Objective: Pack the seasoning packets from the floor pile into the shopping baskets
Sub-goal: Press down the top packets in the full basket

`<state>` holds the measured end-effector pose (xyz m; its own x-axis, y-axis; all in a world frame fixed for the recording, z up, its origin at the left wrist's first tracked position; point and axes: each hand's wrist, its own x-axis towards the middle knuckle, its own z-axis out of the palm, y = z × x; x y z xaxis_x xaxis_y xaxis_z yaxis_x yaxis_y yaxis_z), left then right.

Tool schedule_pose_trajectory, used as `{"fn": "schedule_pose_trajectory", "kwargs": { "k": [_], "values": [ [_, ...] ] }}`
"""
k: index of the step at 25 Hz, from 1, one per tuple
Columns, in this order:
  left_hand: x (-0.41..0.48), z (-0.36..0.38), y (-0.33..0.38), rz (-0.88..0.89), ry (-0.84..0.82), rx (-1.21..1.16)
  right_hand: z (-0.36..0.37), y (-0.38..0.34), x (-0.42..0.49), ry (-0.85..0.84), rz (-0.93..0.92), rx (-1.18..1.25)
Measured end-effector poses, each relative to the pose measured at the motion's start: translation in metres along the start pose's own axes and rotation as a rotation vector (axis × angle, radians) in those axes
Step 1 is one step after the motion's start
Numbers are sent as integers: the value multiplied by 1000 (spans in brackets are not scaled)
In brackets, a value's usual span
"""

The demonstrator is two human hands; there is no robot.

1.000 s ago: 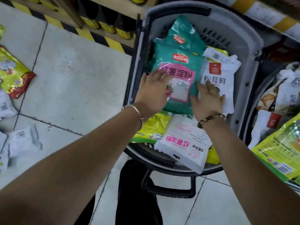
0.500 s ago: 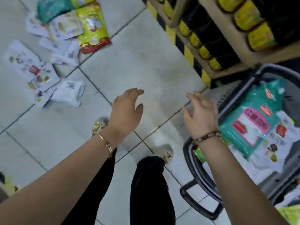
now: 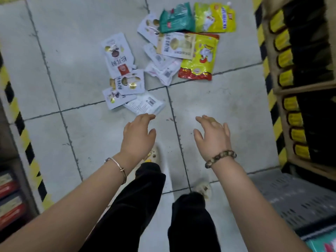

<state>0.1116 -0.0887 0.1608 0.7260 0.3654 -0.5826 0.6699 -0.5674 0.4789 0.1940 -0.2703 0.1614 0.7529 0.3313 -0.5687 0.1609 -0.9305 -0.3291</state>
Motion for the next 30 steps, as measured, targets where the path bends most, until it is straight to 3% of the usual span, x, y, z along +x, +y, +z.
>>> {"fn": "schedule_pose_trajectory", "kwargs": {
  "k": [11, 16, 22, 24, 28, 30],
  "values": [
    [98, -1, -91, -454, -109, -141, 49, -62, 158, -232, -120, -128],
    [152, 0, -121, -630, -64, -408, 85, -82, 228, -284, -137, -203],
    [217, 16, -186, -699, -77, -442, 155, -117, 304, -315, -170, -188],
    [238, 22, -212, -773, -32, -580, 181, -131, 338, -333, -14, -3],
    [273, 48, -241, -899, -12, -886, 227, -152, 389, -388, 538, 403],
    [286, 60, -244, -913, -34, -976, 244, -155, 400, -370, 624, 507]
  ]
}}
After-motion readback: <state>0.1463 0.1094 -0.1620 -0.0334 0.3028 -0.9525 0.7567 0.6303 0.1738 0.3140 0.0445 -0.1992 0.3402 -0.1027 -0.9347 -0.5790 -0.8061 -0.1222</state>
